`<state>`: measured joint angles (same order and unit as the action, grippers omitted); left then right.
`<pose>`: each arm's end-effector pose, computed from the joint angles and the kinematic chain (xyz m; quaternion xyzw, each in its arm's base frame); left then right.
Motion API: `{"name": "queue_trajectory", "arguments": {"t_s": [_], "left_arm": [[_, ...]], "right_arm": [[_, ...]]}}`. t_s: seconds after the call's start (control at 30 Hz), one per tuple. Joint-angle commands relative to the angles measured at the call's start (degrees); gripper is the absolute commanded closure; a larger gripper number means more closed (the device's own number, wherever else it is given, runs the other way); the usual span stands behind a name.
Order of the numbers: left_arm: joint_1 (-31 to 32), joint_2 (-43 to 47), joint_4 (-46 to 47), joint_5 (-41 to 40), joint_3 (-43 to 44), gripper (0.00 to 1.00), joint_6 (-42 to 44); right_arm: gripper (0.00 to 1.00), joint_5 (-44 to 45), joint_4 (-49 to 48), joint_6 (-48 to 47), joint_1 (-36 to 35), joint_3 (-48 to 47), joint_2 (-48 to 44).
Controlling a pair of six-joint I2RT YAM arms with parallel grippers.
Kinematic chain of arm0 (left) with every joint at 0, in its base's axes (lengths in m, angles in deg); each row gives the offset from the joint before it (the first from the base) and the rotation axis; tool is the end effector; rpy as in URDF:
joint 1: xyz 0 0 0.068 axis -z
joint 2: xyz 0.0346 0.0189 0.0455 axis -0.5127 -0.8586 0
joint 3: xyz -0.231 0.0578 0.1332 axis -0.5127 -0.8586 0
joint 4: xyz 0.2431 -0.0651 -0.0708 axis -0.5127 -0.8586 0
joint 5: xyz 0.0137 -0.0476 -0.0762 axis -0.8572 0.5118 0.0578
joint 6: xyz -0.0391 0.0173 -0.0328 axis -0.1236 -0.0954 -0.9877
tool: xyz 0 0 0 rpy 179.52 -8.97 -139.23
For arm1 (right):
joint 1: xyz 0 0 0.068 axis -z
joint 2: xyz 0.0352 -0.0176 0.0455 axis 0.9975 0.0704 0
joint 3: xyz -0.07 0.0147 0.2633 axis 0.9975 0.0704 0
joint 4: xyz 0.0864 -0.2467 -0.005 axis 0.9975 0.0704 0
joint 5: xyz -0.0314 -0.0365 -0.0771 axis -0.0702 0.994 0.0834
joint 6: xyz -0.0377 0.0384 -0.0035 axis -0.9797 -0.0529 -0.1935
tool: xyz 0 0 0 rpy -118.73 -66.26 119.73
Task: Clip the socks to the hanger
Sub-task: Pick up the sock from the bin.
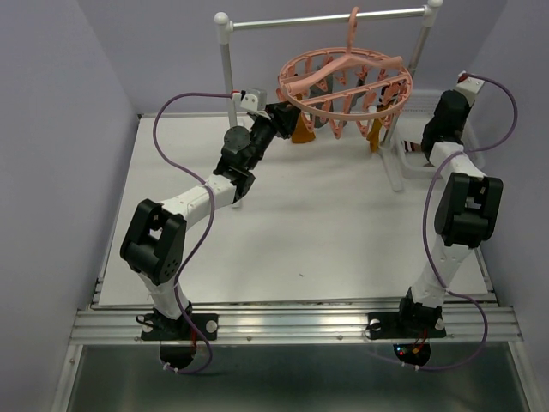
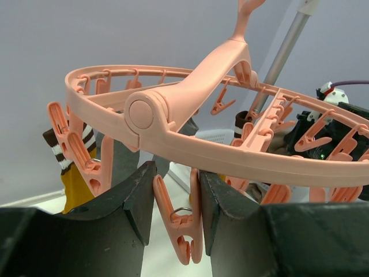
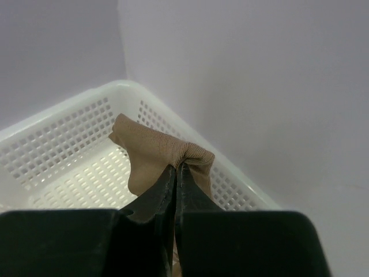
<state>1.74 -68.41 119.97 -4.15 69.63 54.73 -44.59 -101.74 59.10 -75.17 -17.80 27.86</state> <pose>0.3359 -0.2177 0.3601 0.1028 0.5062 -0.3735 0.7705 0.4642 -0.1089 0.3009 0.2375 0.6827 -0.3014 0.6219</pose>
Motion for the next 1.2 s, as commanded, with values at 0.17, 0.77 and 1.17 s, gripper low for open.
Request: {"name": "queue_trajectory", "arguments": {"t_s": [0.17,0.77,1.17], "left_arm": [[0.21,2.28,1.65,-0.69,1.41,1.0,0.43],[0.21,2.37,-4.41,-0.16,3.96,1.0,1.39],[0.21,1.75,-2.74,0.72,3.52,1.0,1.48]], "right_arm": [[0.99,8.23,-10.57,0.99,-0.33,-0.99,-0.23],[0.61,-12.85,11.81,14.59,-6.39,-11.35,8.48],[0.27,-14.93,33.36,41.2,-0.61,-9.25,1.45]]}}
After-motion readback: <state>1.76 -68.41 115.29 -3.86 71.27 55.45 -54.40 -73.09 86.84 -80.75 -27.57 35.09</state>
